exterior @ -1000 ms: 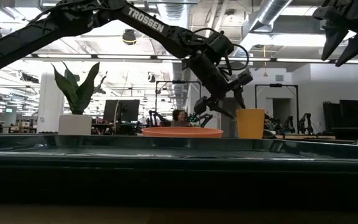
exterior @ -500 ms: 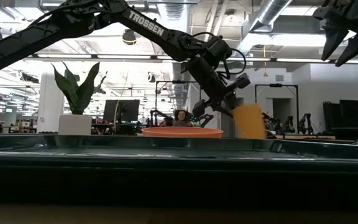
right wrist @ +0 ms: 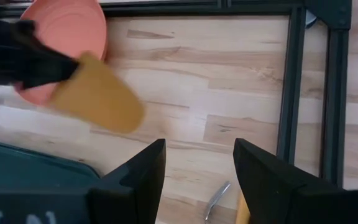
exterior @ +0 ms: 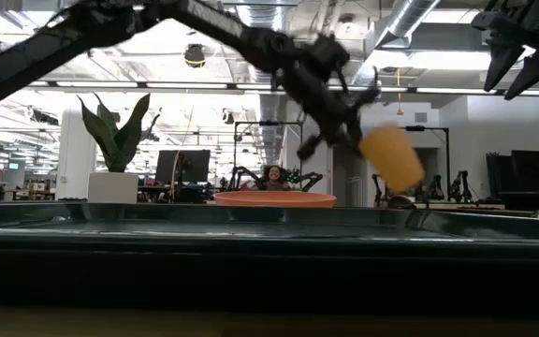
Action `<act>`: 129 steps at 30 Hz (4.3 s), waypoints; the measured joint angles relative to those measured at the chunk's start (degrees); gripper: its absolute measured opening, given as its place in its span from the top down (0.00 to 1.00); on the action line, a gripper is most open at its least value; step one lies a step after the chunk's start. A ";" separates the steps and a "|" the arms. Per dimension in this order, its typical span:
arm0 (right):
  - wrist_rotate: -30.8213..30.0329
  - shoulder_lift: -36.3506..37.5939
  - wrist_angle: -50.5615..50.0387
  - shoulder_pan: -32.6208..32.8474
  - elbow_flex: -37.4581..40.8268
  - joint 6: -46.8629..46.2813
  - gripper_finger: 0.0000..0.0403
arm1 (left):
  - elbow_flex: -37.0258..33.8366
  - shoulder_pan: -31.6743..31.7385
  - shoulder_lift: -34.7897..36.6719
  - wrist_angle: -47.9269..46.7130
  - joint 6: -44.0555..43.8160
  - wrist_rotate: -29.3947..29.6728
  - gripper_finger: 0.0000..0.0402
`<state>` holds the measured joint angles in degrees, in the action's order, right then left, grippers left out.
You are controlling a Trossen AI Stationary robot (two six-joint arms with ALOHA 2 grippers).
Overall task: Pick and place plate/cup/fork/spoon on tray
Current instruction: Put the yellow cup on the black serving tray, then put the orange plate on the black serving tray
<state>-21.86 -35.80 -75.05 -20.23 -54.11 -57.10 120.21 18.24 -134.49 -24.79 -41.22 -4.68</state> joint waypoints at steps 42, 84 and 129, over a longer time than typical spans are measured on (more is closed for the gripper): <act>-2.78 0.99 -0.41 -0.11 0.00 0.12 0.47 | -11.99 -15.67 13.27 -17.39 22.58 8.96 1.00; -3.09 0.99 -0.80 -0.11 0.00 0.56 0.47 | -72.26 -29.81 59.80 -25.78 -28.62 28.90 1.00; -3.76 0.99 -0.83 -0.11 0.00 0.61 0.47 | -71.63 -29.79 59.91 -28.40 -35.12 28.56 0.52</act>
<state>-25.63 -34.81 -75.88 -20.34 -54.11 -56.49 48.58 -11.55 -74.59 -53.19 -76.34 23.88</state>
